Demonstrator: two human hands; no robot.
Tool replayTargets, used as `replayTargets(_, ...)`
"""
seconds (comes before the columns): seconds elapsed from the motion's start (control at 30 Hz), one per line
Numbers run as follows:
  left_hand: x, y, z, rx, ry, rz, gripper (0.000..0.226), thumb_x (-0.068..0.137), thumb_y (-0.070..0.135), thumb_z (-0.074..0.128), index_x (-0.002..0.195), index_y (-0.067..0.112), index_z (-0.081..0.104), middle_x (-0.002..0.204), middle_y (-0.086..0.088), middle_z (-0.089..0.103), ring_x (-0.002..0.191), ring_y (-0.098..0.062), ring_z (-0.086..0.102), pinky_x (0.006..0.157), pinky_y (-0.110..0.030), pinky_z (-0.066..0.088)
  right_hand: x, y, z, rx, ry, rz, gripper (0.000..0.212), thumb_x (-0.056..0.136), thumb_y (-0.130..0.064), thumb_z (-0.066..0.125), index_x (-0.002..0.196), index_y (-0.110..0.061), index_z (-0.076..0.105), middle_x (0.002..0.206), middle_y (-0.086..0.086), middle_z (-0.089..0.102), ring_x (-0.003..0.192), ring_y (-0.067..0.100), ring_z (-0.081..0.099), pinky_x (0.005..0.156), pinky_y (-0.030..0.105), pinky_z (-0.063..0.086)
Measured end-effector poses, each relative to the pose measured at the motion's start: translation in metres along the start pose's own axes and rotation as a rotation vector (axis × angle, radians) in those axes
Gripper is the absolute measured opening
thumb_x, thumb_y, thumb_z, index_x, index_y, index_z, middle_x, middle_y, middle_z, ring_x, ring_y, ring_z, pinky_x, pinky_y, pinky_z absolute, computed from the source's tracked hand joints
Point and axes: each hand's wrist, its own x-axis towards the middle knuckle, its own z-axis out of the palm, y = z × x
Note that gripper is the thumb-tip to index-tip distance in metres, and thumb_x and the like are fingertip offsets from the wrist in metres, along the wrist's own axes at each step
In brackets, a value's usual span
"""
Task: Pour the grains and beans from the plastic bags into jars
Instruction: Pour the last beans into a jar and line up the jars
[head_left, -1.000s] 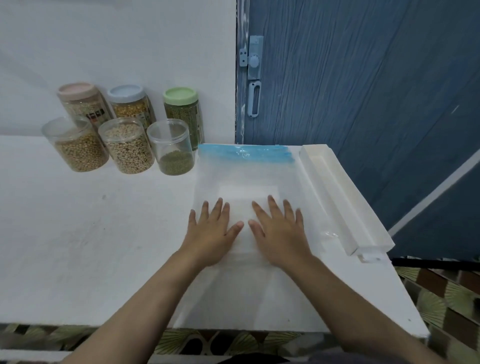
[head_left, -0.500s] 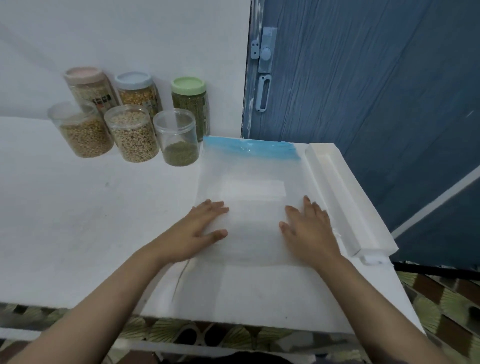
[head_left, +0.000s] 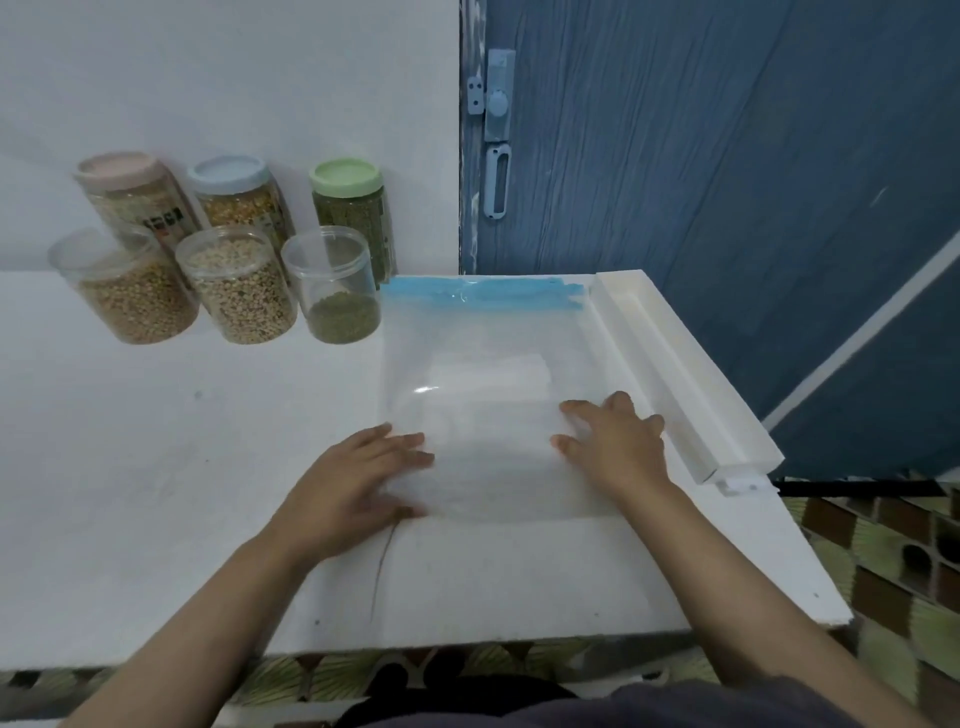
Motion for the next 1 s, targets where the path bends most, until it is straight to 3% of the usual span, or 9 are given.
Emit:
replayTargets(0.1, 0.004, 0.003, -0.001, 0.099, 0.099, 0.001, 0.045, 0.082, 0.042, 0.053, 0.118, 0.022, 0.071, 0.12, 0.009, 0.07, 0.109, -0.024, 0.064, 0.089, -0.037, 0.054, 0.002, -0.002, -0.002, 0.136, 0.005, -0.022, 0.049, 0.092, -0.042, 0.066, 0.139, -0.039, 0.053, 0.127, 0.001, 0.045, 0.113, 0.029, 0.053, 0.082, 0.028, 0.04)
replayTargets(0.3, 0.038, 0.003, -0.034, -0.147, 0.241, -0.204, 0.032, 0.089, 0.045, 0.063, 0.073, 0.018, 0.071, 0.068, 0.009, 0.068, 0.068, -0.004, 0.062, 0.067, -0.025, 0.046, -0.016, 0.003, -0.025, 0.651, 0.13, -0.148, 0.044, 0.097, -0.046, 0.058, 0.14, -0.043, 0.051, 0.155, -0.012, 0.027, 0.124, -0.002, 0.049, 0.096, 0.017, 0.034)
replayTargets(0.4, 0.054, -0.007, -0.049, -0.578, 0.204, -0.481, 0.023, 0.085, 0.035, 0.075, 0.095, 0.015, 0.072, 0.089, 0.003, 0.074, 0.082, -0.008, 0.07, 0.067, -0.017, 0.053, -0.033, 0.007, -0.035, 0.903, 0.099, -0.225, 0.048, 0.086, -0.07, 0.049, 0.132, -0.055, 0.051, 0.141, -0.022, 0.049, 0.127, -0.006, 0.046, 0.103, 0.018, 0.038)
replayTargets(0.5, 0.073, -0.026, -0.057, -0.809, 0.232, -0.632, 0.04, 0.082, 0.033, 0.078, 0.116, 0.014, 0.067, 0.109, -0.01, 0.073, 0.087, -0.021, 0.07, 0.07, -0.03, 0.06, -0.035, 0.003, -0.033, 0.843, 0.167, -0.328, 0.088, 0.067, -0.09, 0.053, 0.145, -0.061, 0.025, 0.144, -0.036, 0.039, 0.131, -0.013, 0.038, 0.101, 0.005, 0.031)
replayTargets(0.57, 0.085, -0.032, -0.06, -0.862, 0.265, -0.741, 0.06, 0.075, 0.049, 0.081, 0.121, 0.018, 0.061, 0.119, -0.011, 0.068, 0.095, -0.026, 0.07, 0.085, -0.046, 0.059, -0.028, -0.007, -0.034, 0.895, 0.197, -0.336, 0.098, 0.071, -0.077, 0.066, 0.15, -0.059, 0.01, 0.133, -0.058, 0.029, 0.135, -0.011, 0.034, 0.106, 0.01, 0.029)
replayTargets(0.67, 0.094, -0.021, -0.063, -0.854, 0.407, -0.761, 0.08, 0.07, 0.073, 0.071, 0.132, 0.027, 0.051, 0.136, 0.001, 0.056, 0.113, -0.021, 0.06, 0.091, -0.038, 0.051, -0.015, -0.024, -0.038, 0.874, 0.338, -0.327, 0.087, 0.096, -0.037, 0.063, 0.155, -0.049, 0.0, 0.117, -0.066, 0.031, 0.122, -0.023, 0.039, 0.103, 0.005, 0.032)
replayTargets(0.73, 0.097, -0.009, -0.064, -0.847, 0.523, -0.681, 0.076, 0.082, 0.064, 0.066, 0.145, 0.035, 0.034, 0.144, 0.004, 0.045, 0.128, -0.016, 0.047, 0.097, -0.032, 0.04, -0.002, -0.032, -0.04, 0.879, 0.42, -0.297, 0.085, 0.1, -0.028, 0.058, 0.155, -0.047, -0.003, 0.114, -0.042, 0.056, 0.096, -0.007, 0.06, 0.095, 0.015, 0.047)
replayTargets(0.8, 0.094, -0.002, -0.062, -0.859, 0.577, -0.535, 0.08, 0.085, 0.055, 0.069, 0.148, 0.042, 0.022, 0.145, 0.001, 0.039, 0.132, -0.013, 0.041, 0.102, -0.03, 0.038, 0.01, -0.035, -0.043, 0.895, 0.459, -0.258, 0.089, 0.099, -0.025, 0.061, 0.156, -0.047, -0.005, 0.106, -0.004, 0.062, 0.094, 0.019, 0.06, 0.094, 0.036, 0.051)
replayTargets(1.0, 0.099, 0.001, -0.052, -0.86, 0.519, -0.386, 0.08, 0.093, 0.001, 0.062, 0.139, 0.052, 0.021, 0.142, -0.003, 0.042, 0.114, -0.022, 0.058, 0.095, -0.035, 0.052, 0.05, -0.025, -0.044, 0.735, 0.394, -0.005, 0.08, 0.102, -0.022, 0.052, 0.157, -0.042, -0.003, 0.108, 0.026, 0.064, 0.104, 0.038, 0.062, 0.078, 0.031, 0.046)
